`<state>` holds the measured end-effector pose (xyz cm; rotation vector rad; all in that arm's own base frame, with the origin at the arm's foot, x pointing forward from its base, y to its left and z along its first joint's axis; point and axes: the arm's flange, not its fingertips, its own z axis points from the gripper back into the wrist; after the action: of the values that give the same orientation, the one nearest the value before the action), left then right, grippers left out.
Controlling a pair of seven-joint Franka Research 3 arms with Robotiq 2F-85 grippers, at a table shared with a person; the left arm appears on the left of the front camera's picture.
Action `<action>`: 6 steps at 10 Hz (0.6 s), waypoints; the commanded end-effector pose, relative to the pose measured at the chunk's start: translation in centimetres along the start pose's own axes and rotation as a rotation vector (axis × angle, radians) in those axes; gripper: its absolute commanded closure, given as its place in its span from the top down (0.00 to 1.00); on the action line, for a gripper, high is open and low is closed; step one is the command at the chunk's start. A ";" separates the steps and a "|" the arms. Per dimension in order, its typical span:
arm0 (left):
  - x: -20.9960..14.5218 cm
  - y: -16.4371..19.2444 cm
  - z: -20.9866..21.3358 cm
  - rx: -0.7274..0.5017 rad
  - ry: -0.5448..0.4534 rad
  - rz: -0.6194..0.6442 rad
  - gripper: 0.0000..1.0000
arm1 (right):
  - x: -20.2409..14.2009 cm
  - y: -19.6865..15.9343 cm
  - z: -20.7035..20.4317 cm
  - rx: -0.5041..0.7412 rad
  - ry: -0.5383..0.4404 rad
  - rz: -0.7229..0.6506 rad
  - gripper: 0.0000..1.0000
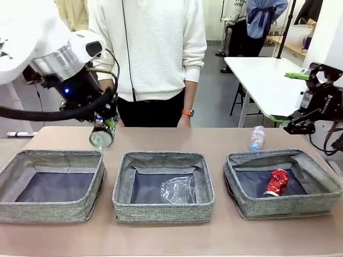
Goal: Sort the waste into the appropriate baskets.
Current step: Pick up the waste item pointed out by the person.
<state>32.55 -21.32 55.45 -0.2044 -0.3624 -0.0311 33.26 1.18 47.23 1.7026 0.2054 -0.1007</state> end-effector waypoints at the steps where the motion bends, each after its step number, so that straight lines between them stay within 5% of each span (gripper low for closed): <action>1: 3.3 0.2 -1.3 0.013 -0.053 0.078 0.00 | -0.1 0.4 0.0 0.015 0.000 0.004 1.00; 3: 3.3 0.2 -1.3 0.013 -0.053 0.078 0.00 | -0.1 0.4 0.0 0.015 0.000 0.004 1.00; 4: 3.3 1.3 -1.2 0.013 -0.040 0.061 0.28 | -0.1 0.4 0.0 0.015 0.000 0.004 1.00; 5: 3.7 -0.1 1.8 0.095 -0.092 0.065 0.28 | -0.1 0.4 0.0 0.015 0.000 0.004 1.00; 6: 4.7 -2.6 7.5 0.049 -0.185 0.071 0.28 | -0.1 0.4 0.0 0.015 0.000 0.004 1.00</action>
<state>35.52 -21.24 59.20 -0.1860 -0.4628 0.0392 33.26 1.20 47.23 1.7024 0.2057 -0.1006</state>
